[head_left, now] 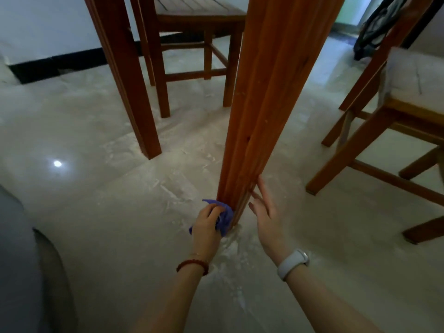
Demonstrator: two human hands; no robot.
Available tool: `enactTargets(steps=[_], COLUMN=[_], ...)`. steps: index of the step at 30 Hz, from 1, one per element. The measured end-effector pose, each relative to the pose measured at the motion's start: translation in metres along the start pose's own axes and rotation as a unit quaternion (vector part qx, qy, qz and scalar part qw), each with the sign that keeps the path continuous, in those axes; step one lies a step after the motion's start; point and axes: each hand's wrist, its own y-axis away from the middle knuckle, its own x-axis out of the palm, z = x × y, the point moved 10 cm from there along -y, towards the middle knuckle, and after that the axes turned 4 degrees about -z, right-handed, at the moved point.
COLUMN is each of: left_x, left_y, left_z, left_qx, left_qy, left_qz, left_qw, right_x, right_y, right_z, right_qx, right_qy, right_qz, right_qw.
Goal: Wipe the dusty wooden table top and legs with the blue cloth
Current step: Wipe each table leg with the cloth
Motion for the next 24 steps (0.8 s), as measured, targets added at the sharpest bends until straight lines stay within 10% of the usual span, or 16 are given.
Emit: enactTargets(steps=[10,17,24], left_x=[-0.044,0.073,0.001], left_y=[-0.010,0.053,0.030], left_z=[-0.054,0.050,0.054], left_qx=[0.115,-0.139,-0.258], left_qy=[0.050,0.025,0.187], left_qz=[-0.201,0.146,-0.053], left_qw=[0.972,0.979,0.946], right_x=[0.001,-0.001,-0.014], right_y=[0.003,0.003,0.002], right_z=[-0.025,-0.044,-0.051], right_qx=[0.032,0.073,0.089], right_qy=[0.000,-0.010,0.032], right_qz=[-0.038,-0.050,-0.075], right_qw=[0.999,0.996,0.993])
